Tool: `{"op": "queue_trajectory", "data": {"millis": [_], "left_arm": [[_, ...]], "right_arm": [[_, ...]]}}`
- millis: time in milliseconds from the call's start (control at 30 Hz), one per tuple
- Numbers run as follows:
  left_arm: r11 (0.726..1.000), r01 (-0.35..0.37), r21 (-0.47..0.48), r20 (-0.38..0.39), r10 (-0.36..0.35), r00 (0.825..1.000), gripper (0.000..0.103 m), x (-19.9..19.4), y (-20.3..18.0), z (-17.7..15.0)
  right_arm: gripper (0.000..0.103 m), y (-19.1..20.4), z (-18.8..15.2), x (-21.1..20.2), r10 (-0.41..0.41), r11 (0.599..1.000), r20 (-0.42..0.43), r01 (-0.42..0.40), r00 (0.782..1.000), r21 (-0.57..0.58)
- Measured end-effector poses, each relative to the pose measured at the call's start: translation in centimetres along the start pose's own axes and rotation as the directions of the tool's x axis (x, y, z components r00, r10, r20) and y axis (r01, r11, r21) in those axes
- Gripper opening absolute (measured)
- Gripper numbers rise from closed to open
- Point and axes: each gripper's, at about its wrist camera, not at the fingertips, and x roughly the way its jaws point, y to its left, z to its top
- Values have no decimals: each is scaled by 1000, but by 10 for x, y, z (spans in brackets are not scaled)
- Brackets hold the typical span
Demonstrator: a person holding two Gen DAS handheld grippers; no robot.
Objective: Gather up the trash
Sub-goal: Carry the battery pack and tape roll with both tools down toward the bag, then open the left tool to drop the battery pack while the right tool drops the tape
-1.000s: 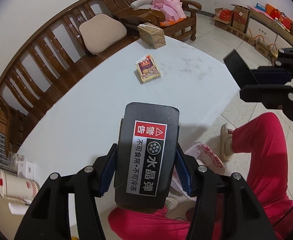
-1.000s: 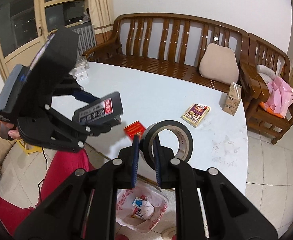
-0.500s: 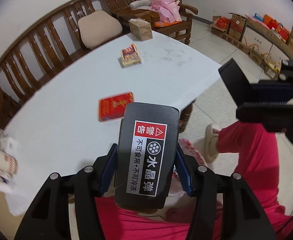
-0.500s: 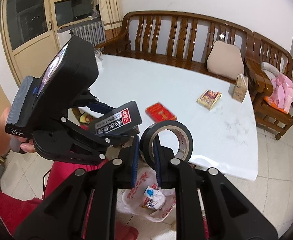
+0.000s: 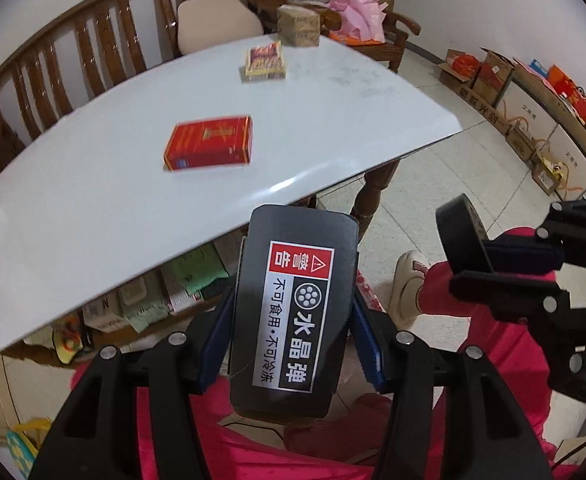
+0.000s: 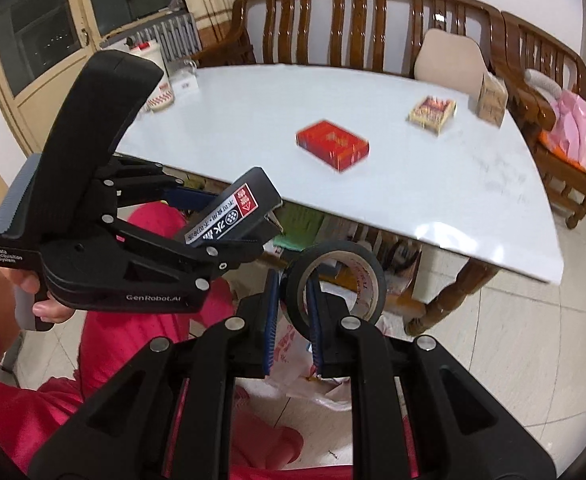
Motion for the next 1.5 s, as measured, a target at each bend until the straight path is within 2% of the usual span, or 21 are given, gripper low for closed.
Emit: {"op": "queue_trajectory", "data": {"millis": [133, 533, 700, 933, 1133, 1500], "left_arm": [[1000, 23, -19, -31, -24, 999, 54, 21, 1, -10], [1000, 18, -8, -130, -18, 991, 54, 84, -3, -31], [1000, 20, -17, -196, -23, 980, 54, 117, -1, -40], [999, 37, -36, -264, -45, 963, 54, 159, 0, -47], [993, 53, -105, -344, -86, 935, 54, 199, 7, -53], [976, 58, -211, -473, -153, 868, 54, 260, 17, -64]], "right_arm": [[15, -2, -8, 13, -17, 1000, -14, 17, 1000, 15], [15, -21, -38, 64, -23, 995, -105, 32, 994, 91], [15, -33, -51, 93, -1, 989, -161, 24, 987, 143], [15, -46, -66, 127, -13, 984, -203, 49, 979, 174], [15, -62, -80, 154, 17, 966, -237, 46, 971, 256], [15, -90, -100, 205, 76, 923, -311, 51, 947, 382]]}}
